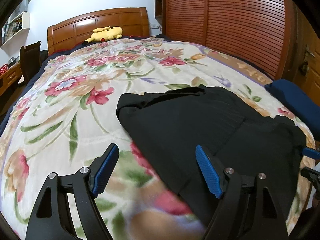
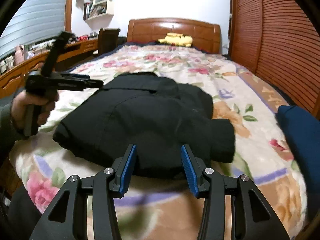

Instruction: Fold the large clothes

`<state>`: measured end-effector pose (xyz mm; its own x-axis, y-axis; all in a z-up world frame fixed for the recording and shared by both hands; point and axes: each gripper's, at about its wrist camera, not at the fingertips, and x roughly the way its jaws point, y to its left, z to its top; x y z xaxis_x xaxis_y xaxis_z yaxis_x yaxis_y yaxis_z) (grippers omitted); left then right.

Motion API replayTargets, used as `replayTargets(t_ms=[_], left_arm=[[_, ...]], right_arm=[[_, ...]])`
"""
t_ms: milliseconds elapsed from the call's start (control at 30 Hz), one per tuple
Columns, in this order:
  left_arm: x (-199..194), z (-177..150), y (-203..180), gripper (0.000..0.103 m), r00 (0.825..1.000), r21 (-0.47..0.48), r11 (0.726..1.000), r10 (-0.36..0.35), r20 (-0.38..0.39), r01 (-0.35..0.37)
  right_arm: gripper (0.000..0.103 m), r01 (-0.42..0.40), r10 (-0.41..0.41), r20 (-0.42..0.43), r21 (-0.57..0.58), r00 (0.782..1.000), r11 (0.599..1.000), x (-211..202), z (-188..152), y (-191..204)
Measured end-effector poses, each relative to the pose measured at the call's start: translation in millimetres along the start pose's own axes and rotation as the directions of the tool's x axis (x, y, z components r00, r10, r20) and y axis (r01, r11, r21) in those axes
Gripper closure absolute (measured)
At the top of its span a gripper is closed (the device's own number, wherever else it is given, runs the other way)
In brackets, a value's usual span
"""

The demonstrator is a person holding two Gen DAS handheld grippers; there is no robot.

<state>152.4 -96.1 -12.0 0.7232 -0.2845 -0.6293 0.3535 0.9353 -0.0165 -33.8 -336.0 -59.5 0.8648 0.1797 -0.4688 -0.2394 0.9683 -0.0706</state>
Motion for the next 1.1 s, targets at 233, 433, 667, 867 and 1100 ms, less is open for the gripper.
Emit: replayTargets(t_ms=[233, 433, 667, 867, 1100], left_arm=[[23, 14, 12, 0.023, 1.000, -0.022, 1.000, 0.014, -0.015, -0.014], [44, 31, 24, 0.023, 0.999, -0.052, 0.998, 0.030, -0.037, -0.032], [80, 35, 38, 0.023, 0.996, -0.129, 0.992, 0.000, -0.091, -0.011], [98, 33, 40, 0.020, 0.992, -0.179, 0.984, -0.044, -0.122, 0.022], [104, 32, 42, 0.025, 0.982, -0.227, 0.972, -0.104, -0.159, 0.066]], right_arm=[[0.056, 0.033, -0.033, -0.023, 0.011, 0.999, 0.999, -10, -26, -8], [0.055, 0.043, -0.039, -0.045, 0.074, 0.998, 0.996, -6, -25, -17], [0.044, 0.039, -0.029, -0.081, 0.122, 0.996, 0.992, 16, -18, -15], [0.038, 0.048, -0.029, -0.129, 0.145, 0.991, 0.988, 40, -15, -11], [0.043, -0.018, 0.042, -0.113, 0.207, 0.993, 0.978, 49, -6, -14]])
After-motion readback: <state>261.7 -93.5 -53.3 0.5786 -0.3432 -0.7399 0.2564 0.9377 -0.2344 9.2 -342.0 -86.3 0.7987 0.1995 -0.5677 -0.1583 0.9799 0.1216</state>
